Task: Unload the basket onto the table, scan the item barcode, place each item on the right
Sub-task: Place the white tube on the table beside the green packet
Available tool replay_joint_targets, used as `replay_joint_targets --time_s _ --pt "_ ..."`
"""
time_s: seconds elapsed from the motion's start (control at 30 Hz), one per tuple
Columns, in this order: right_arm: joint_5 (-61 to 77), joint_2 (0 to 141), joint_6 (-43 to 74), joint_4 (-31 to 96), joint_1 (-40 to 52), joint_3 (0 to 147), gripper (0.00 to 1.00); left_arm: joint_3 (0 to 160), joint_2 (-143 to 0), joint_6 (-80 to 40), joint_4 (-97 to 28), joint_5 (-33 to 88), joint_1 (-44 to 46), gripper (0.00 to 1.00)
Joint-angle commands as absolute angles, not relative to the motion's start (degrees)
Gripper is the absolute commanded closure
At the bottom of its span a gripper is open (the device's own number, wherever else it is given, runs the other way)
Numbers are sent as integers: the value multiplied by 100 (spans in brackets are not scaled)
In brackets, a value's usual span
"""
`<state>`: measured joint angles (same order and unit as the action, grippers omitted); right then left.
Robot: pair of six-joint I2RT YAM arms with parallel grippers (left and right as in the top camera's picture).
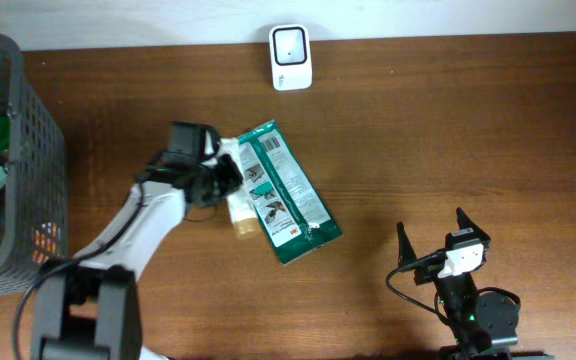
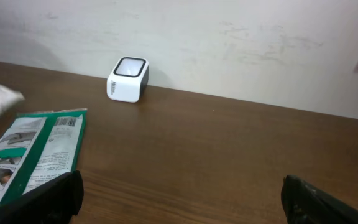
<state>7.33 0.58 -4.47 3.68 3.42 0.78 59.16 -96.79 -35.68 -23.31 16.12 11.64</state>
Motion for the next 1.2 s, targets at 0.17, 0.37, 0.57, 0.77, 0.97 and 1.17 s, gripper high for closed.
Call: replay_joint_targets --time_s 0.17,0.37,0.57,0.77,0.97,1.17 --pt "720 19 -399 368 370 32 2 5900 -10390 -3822 -1903 908 1949 100" --pt "720 19 -399 368 370 32 2 5900 -10619 -3824 -1122 915 2408 100" --pt "720 19 -399 368 370 32 2 5902 -10847 -3741 -419 915 3015 100" --pt "720 19 -399 368 370 32 2 5992 -10825 -3371 -233 1177 3144 100" --pt "720 19 -399 368 370 32 2 6252 -10200 -3385 -1345 709 2727 100" --pt "720 19 -399 368 370 32 2 6261 -10110 -3347 -1651 687 2379 1"
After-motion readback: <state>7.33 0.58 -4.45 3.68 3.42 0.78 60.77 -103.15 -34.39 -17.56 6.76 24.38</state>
